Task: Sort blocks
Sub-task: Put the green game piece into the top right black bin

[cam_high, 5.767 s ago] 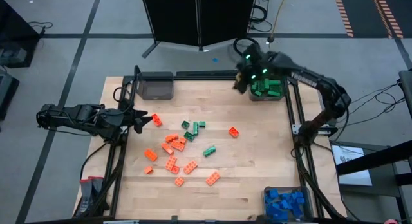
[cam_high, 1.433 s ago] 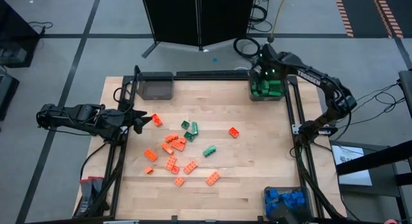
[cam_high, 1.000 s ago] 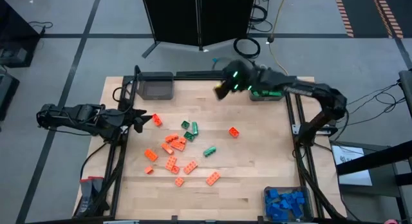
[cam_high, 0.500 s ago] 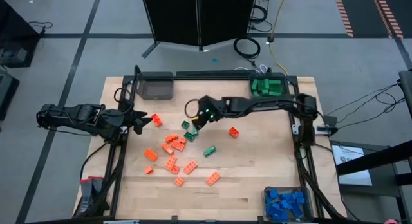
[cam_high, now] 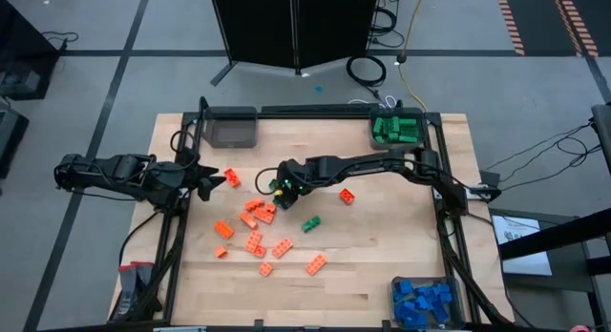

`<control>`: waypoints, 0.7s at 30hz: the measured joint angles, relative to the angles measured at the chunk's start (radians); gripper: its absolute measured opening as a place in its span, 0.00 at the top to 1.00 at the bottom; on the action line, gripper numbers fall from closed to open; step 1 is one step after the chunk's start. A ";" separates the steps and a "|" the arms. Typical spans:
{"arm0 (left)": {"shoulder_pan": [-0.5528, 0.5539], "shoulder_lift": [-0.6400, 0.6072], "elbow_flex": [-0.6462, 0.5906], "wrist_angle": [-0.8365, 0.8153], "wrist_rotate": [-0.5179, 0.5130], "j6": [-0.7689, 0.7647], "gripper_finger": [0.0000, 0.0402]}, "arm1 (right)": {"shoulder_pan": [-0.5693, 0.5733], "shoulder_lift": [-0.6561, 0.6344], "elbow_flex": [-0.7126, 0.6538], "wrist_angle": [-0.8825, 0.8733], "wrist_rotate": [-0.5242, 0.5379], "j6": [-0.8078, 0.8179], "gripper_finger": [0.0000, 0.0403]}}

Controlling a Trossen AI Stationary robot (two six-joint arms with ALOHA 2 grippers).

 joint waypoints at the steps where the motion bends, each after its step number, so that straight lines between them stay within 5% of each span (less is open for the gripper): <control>1: 0.000 0.000 0.000 0.000 0.003 0.007 0.39 | 0.000 0.003 0.003 -0.017 0.000 0.003 0.48; 8: 0.000 0.000 0.000 0.000 0.011 0.010 0.39 | -0.011 0.002 0.004 -0.015 -0.012 -0.017 0.48; 16: 0.000 0.000 0.000 0.001 0.011 0.011 0.39 | -0.040 -0.020 0.082 -0.119 -0.235 -0.079 0.48; 21: 0.000 0.000 0.000 0.002 0.010 0.011 0.39 | -0.077 -0.020 0.136 -0.150 -0.135 -0.047 0.48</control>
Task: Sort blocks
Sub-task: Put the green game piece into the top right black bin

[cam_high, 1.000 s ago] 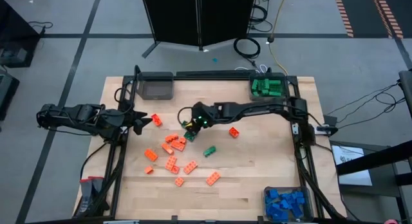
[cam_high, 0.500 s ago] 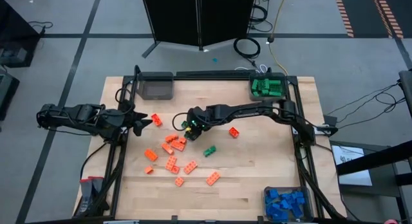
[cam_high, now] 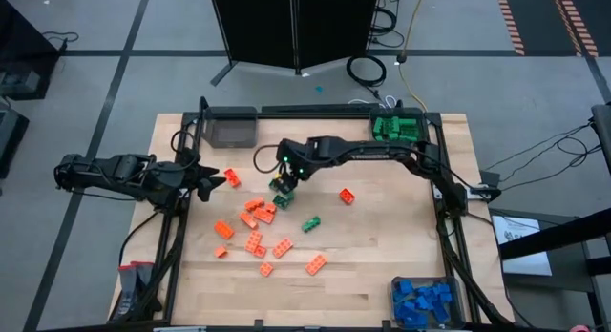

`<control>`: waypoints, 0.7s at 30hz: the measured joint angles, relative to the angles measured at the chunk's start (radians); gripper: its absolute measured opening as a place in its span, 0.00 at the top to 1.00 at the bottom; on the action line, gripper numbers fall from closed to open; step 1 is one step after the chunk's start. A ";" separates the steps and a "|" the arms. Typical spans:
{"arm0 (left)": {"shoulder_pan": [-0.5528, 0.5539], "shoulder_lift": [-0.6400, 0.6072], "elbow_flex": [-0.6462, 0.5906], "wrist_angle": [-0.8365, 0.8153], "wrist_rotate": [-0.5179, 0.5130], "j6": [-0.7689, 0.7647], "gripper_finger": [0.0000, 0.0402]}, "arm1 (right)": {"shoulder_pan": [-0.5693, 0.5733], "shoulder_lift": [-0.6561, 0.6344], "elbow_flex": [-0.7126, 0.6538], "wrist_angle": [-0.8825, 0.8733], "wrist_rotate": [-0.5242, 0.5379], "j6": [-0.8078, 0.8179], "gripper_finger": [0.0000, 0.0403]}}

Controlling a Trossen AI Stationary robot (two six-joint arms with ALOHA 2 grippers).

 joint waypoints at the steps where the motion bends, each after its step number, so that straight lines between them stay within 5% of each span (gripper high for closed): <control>1: 0.000 0.000 0.000 0.000 0.000 0.000 0.39 | -0.003 0.000 0.006 0.000 0.033 0.000 0.48; 11: 0.000 0.000 0.000 0.002 0.000 -0.002 0.39 | -0.007 0.008 0.007 -0.002 0.159 0.027 0.48; 21: 0.000 0.000 0.000 0.001 0.000 -0.002 0.39 | 0.031 0.091 0.007 0.013 0.155 0.060 0.48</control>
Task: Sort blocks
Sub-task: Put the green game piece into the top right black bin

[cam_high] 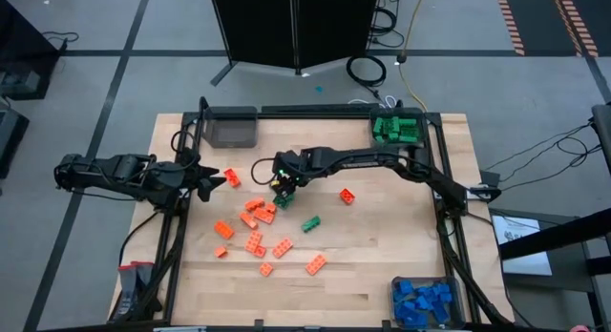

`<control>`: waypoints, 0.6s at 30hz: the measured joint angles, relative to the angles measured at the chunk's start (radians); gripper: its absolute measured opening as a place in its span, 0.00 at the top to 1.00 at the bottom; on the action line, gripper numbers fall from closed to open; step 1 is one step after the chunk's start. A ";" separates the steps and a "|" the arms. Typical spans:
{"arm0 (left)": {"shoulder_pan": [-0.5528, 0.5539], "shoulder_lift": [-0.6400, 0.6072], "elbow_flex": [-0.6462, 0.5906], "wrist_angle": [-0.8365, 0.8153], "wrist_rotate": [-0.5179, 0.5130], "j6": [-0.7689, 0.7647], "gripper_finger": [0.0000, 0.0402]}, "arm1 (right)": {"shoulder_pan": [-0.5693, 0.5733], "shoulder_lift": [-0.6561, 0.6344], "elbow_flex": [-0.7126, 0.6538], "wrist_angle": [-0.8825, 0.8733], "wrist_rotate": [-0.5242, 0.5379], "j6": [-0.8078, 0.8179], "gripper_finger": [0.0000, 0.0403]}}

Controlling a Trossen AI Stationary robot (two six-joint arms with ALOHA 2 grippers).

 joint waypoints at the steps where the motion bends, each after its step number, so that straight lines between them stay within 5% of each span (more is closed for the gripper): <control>1: 0.000 0.000 0.000 0.000 0.000 0.000 0.39 | 0.002 0.007 0.000 0.001 -0.001 0.003 0.48; 18: -0.001 0.000 0.000 -0.026 0.000 0.009 0.39 | 0.001 0.084 0.001 -0.001 -0.118 -0.049 0.50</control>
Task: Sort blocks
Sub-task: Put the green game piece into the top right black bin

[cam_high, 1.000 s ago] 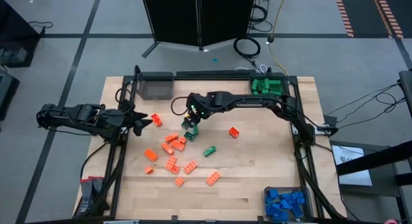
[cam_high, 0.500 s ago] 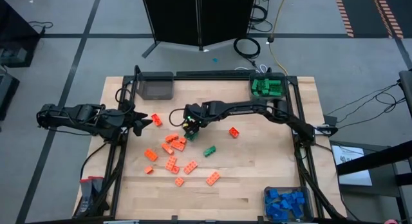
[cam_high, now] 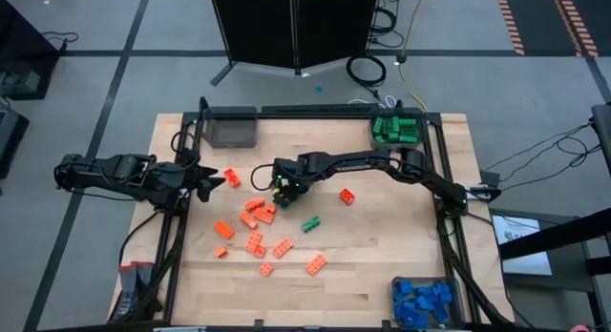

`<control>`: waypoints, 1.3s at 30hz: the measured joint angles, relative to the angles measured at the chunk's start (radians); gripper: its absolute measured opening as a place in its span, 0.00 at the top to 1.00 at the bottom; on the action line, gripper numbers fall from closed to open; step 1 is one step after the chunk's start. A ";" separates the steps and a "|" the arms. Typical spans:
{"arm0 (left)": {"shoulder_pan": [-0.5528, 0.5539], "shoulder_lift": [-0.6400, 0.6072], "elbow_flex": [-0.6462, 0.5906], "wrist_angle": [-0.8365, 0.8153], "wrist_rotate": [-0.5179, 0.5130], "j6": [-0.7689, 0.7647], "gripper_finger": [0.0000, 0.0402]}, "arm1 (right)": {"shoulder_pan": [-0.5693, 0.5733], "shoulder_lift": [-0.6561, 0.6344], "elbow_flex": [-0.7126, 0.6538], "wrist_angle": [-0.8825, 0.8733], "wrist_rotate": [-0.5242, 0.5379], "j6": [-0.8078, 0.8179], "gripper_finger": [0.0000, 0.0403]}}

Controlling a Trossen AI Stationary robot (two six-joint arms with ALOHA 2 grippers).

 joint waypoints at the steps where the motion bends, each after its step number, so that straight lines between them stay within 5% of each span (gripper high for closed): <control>1: 0.000 0.000 0.000 0.000 0.000 0.000 0.39 | 0.000 0.005 0.001 0.004 -0.007 -0.025 0.51; 6: 0.000 0.000 0.000 0.000 -0.001 0.000 0.39 | 0.005 0.008 0.002 -0.007 -0.020 -0.054 0.55; 11: 0.000 0.000 0.000 0.000 -0.005 0.000 0.39 | 0.000 0.005 0.003 -0.043 -0.033 -0.068 0.70; 22: 0.000 0.000 0.000 0.000 -0.006 -0.002 0.39 | -0.018 -0.078 -0.006 -0.121 -0.039 -0.156 0.70; 30: 0.000 0.000 0.000 0.000 -0.007 -0.001 0.39 | -0.106 -0.269 -0.004 -0.340 0.149 -0.268 0.70; 39: 0.000 0.000 0.000 -0.001 -0.013 -0.006 0.39 | -0.354 -0.383 -0.001 -0.680 0.305 -0.351 0.70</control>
